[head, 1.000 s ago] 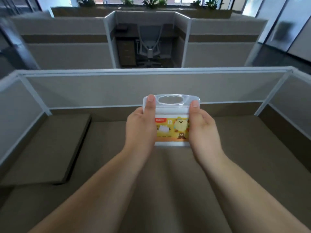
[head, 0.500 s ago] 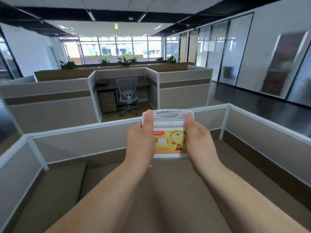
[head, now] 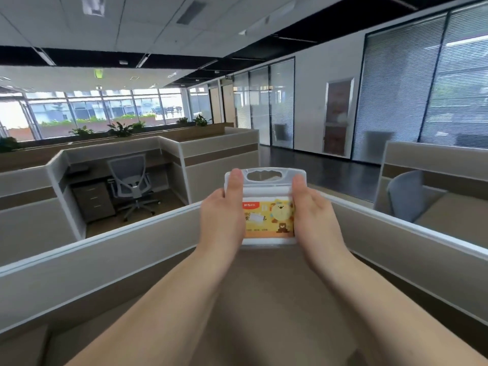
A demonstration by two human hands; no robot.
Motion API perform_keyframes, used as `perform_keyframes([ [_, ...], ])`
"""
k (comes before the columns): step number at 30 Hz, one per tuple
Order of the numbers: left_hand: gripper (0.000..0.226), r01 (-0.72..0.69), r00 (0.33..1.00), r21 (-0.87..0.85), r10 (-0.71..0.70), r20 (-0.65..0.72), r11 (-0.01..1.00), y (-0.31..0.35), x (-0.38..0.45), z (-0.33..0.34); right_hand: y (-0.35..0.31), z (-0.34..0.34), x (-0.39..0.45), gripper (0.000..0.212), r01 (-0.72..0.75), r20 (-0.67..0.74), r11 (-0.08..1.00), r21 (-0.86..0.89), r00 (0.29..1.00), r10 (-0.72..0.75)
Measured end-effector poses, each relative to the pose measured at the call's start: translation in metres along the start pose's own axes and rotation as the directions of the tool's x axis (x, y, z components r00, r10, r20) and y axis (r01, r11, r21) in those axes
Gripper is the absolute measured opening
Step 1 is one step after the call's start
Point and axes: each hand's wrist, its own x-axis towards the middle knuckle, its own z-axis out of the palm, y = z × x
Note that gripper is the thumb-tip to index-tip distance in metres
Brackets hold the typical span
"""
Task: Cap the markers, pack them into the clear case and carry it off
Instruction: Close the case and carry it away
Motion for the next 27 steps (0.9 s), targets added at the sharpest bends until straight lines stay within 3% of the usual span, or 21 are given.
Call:
perform_keyframes([
  [7, 0.073, -0.042, 0.994, -0.055, 0.047, 0.102, 0.998, 0.046, -0.023, 0.103, 0.003, -0.113, 0.021, 0.072, -0.062, -0.122, 0.997, -0.046, 0.991, 0.056],
  [8, 0.071, -0.047, 0.983, -0.076, 0.059, 0.176, 0.996, 0.075, -0.047, 0.157, 0.005, -0.176, 0.025, 0.071, -0.070, -0.198, 0.995, -0.070, 0.979, 0.055],
  [14, 0.069, -0.034, 0.961, -0.177, 0.081, 0.265, 0.984, 0.126, -0.088, 0.261, -0.004, -0.296, 0.028, 0.068, -0.080, -0.311, 0.979, -0.190, 0.950, 0.017],
  [18, 0.068, 0.022, 0.916, -0.287, 0.095, 0.389, 0.958, 0.168, -0.122, 0.332, -0.018, -0.381, 0.018, 0.068, -0.079, -0.415, 0.971, -0.226, 0.910, -0.023],
  [22, 0.085, -0.007, 0.857, -0.327, 0.174, 0.485, 0.945, 0.198, -0.149, 0.388, -0.026, -0.447, 0.008, 0.069, -0.114, -0.520, 0.950, -0.290, 0.852, -0.057],
  [27, 0.081, -0.047, 0.761, -0.348, 0.259, 0.595, 0.936, 0.225, -0.180, 0.442, -0.034, -0.501, -0.012, 0.068, -0.206, -0.657, 0.921, -0.329, 0.751, -0.067],
])
